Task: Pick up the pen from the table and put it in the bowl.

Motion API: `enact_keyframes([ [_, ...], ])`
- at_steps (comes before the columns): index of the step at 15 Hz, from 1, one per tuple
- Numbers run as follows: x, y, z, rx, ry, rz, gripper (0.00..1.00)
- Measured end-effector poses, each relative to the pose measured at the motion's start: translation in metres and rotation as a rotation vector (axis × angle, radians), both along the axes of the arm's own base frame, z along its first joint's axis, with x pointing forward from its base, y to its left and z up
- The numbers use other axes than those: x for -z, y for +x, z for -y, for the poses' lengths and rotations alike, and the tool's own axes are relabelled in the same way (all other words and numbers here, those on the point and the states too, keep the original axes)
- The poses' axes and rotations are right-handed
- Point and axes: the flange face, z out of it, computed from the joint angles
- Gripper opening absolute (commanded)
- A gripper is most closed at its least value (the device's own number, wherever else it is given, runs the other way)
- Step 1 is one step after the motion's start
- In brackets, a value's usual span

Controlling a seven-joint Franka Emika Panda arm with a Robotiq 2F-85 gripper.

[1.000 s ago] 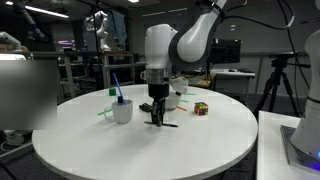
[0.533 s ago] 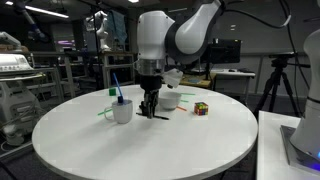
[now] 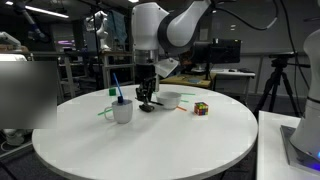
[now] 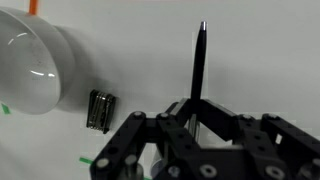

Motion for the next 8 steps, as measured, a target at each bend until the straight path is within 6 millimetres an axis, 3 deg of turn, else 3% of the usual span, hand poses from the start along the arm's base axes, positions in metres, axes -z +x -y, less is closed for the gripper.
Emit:
enact_keyframes([
  [8,-0.016,0.014,0.035,0.177,-0.069,0.029,0.05],
])
